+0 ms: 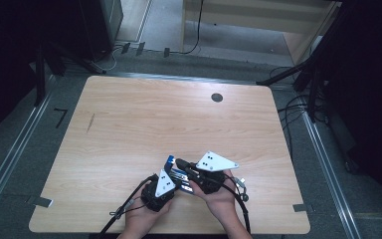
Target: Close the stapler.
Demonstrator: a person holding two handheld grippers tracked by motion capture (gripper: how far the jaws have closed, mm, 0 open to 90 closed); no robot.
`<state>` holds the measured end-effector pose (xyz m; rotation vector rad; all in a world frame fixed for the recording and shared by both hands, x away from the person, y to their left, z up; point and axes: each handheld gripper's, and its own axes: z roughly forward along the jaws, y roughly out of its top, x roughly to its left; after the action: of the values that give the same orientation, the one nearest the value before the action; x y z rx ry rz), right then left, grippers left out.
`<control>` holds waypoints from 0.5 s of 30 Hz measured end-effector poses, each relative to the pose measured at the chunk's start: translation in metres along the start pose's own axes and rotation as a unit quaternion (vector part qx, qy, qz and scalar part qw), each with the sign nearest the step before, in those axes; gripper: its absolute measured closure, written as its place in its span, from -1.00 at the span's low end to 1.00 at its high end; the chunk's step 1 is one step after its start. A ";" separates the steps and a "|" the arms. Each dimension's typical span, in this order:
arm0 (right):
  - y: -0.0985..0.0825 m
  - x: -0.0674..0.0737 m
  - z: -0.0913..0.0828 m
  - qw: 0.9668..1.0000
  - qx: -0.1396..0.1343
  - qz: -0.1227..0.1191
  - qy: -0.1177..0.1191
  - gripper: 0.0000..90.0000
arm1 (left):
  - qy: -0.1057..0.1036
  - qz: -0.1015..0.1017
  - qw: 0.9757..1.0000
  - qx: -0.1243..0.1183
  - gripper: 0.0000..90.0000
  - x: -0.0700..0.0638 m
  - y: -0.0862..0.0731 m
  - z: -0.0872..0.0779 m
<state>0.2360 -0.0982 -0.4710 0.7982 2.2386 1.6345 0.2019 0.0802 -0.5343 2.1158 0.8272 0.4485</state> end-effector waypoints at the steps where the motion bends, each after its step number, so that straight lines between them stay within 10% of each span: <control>1: 0.000 0.000 0.001 1.000 0.000 -0.001 0.001 1.00 | 0.000 0.000 1.000 0.000 1.00 0.000 0.000 0.000; 15: 0.008 0.001 0.019 1.000 0.002 0.002 0.022 1.00 | 0.004 0.004 1.000 -0.001 1.00 -0.001 0.000 0.000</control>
<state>0.2472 -0.0812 -0.4692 0.7774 2.2716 1.6650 0.2015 0.0796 -0.5344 2.1170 0.8221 0.4622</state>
